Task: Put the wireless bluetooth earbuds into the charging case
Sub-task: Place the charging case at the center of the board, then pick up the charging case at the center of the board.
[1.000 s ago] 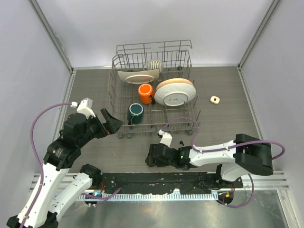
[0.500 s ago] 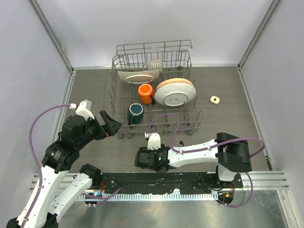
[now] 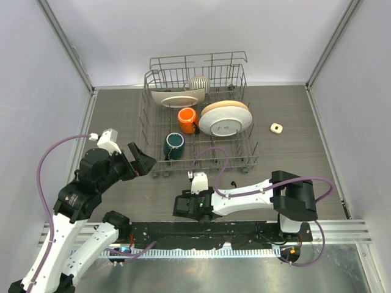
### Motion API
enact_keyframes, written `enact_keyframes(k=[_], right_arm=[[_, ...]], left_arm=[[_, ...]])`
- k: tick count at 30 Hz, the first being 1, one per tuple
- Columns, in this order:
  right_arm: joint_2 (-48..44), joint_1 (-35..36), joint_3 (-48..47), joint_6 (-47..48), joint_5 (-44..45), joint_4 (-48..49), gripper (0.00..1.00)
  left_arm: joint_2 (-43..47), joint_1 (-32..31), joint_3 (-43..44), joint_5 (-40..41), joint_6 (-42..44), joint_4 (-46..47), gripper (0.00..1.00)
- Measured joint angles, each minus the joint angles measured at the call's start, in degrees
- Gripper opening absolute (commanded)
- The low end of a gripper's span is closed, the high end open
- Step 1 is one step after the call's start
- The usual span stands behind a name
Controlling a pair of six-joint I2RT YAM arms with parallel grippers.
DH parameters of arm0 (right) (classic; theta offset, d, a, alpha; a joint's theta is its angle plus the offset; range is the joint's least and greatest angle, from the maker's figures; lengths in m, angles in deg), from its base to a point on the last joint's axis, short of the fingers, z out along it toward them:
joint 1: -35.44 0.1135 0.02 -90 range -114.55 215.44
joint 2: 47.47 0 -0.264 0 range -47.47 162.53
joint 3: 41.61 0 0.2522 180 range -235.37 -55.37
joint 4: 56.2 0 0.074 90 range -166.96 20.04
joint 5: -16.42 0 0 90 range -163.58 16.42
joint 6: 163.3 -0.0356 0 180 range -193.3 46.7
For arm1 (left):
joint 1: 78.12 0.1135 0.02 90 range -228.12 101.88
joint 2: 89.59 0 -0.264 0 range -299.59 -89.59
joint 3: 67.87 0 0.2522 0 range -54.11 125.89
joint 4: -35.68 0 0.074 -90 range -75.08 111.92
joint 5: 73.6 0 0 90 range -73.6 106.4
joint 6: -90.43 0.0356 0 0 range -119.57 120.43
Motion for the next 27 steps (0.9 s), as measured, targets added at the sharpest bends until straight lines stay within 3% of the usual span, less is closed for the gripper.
enact_keyframes(k=[9, 16, 21, 27], right_arm=[[0.00, -1.79, 1.55, 0.33, -2.49, 3.48, 0.59], [0.00, -2.23, 2.08, 0.50, -3.45, 4.46, 0.61], [0.00, -2.23, 2.08, 0.81, -3.67, 4.59, 0.47], [0.00, -2.23, 2.08, 0.98, -3.82, 4.70, 0.50]], left_arm=[[0.52, 0.00, 0.17, 0.44, 0.11, -0.74, 1.00], [0.52, 0.00, 0.26, 0.44, 0.20, -1.07, 1.00], [0.52, 0.00, 0.28, 0.44, 0.24, -1.33, 1.00], [0.55, -0.02, 0.50, 0.61, 0.50, -2.05, 1.00]])
